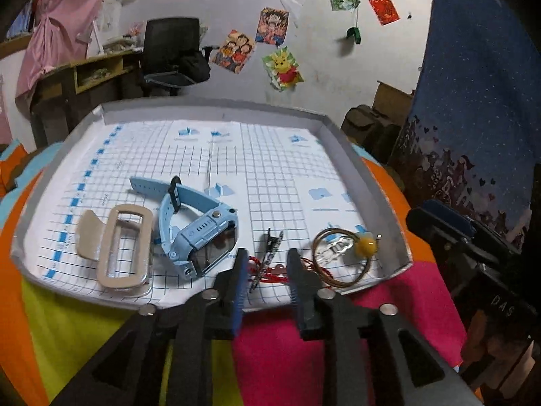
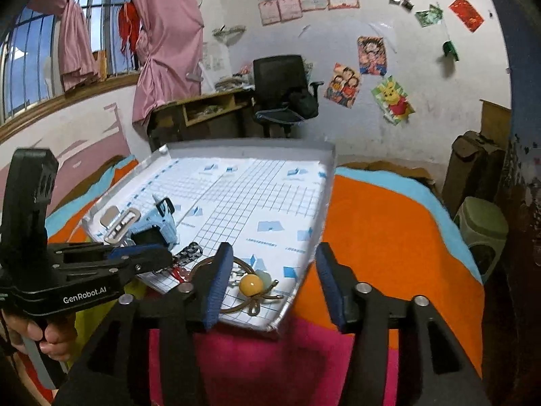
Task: Organize jewelry
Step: 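Open the left gripper over the tray while the right gripper releases the bead keychain there, then withdraw both grippers from the tray back toward the remaining rings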
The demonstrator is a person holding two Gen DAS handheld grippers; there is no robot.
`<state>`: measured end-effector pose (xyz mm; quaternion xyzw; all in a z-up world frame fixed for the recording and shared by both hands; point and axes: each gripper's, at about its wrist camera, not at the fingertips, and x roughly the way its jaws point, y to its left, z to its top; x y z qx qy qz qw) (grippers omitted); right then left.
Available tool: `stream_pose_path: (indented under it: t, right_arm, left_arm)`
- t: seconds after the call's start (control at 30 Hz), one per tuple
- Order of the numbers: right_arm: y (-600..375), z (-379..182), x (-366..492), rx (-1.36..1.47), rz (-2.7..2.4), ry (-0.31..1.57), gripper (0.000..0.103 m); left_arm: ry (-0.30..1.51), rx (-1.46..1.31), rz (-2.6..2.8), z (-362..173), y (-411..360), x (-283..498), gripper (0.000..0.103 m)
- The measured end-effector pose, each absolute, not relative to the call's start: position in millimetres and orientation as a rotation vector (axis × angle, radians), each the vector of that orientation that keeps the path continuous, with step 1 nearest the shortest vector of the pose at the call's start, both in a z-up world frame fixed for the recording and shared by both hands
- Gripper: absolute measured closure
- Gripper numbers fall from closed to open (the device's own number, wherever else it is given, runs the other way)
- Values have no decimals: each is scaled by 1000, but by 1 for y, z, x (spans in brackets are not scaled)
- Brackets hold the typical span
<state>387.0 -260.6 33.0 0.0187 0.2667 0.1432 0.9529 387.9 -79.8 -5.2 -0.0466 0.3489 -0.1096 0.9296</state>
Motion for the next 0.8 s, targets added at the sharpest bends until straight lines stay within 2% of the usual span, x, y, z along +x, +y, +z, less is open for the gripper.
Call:
stream_pose_path:
  t: [0.07,0.1,0.13,0.17,0.2,0.33,0.8]
  right_arm:
    - [-269,39,378,53,272,522,49]
    - [-274,42,374,63,263,512,41]
    - [-278,44,369,76,258,504,36]
    - [-284,45,366,88,257,502,26]
    - [-291,48,358,111,256,493,22]
    - [-307,54,334,146,249,470,13]
    - [-312,92,200,128,240,329,4]
  left_arm:
    - [684,-100,-219,2,-81,376,56]
    - [666,-105,-208,6,-81,369,36]
    - [630,-118,-190,12,-80,357,25]
    - [600,-128,-180,16,-80,349,24]
    - [574,-136,-176,20,-79,339,22]
    - [539,-130,-158,32,-82,310,13]
    - [372,-110,-101,67,-74,190,0]
